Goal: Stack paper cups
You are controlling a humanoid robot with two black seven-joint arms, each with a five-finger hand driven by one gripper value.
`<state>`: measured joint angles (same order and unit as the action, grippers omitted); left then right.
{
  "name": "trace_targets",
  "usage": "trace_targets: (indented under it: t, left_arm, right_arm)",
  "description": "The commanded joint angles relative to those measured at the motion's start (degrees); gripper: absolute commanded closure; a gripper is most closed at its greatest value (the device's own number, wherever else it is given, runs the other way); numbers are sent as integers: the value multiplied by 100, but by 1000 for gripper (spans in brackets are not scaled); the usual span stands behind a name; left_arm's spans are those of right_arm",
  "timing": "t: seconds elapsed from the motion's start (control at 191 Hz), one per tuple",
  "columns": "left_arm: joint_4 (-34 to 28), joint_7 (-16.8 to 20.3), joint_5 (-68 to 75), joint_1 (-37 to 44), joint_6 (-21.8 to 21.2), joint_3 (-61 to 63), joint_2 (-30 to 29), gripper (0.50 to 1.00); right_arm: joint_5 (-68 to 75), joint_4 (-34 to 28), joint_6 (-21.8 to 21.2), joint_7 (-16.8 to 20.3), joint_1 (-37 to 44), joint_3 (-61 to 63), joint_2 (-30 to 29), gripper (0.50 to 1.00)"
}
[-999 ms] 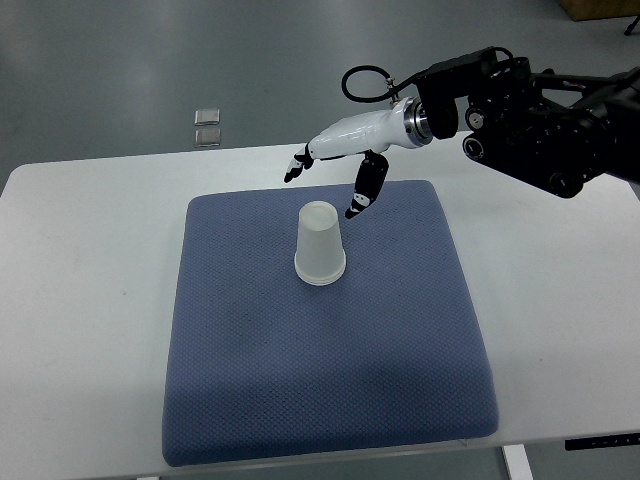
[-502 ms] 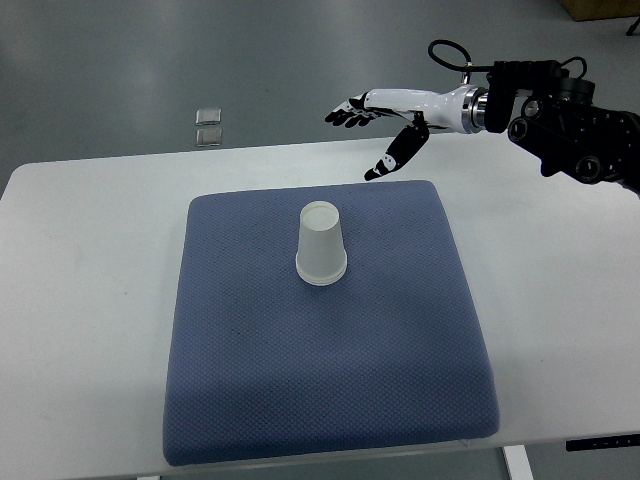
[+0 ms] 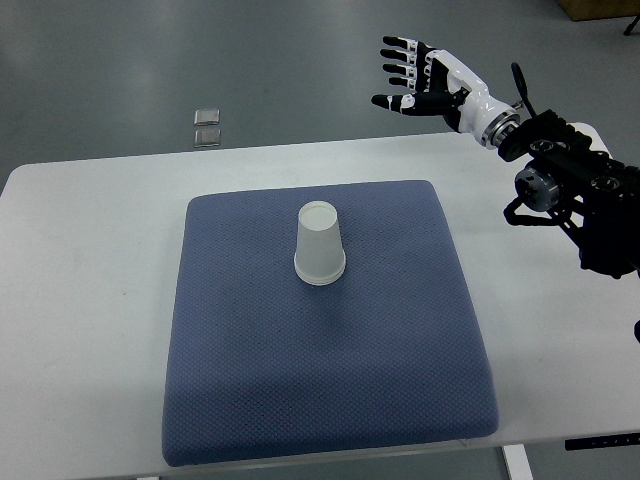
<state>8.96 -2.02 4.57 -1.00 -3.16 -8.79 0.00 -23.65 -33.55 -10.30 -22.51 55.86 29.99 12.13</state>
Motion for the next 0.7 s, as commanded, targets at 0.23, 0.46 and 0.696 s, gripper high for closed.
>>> trace_targets:
  t: [0.23,0.46,0.696]
  left_arm:
    - [0,0,0,-5,0,0,0,500]
    - [0,0,0,4,0,0,0,500]
    - [0,0,0,-5,0,0,0,500]
  right_arm:
    - [2241,376,46,1,-409,121,-395,587]
    - [2655,385,55,-51,-523,121,-430,587]
    - [2611,385,37,-87,-690,121,-439,587]
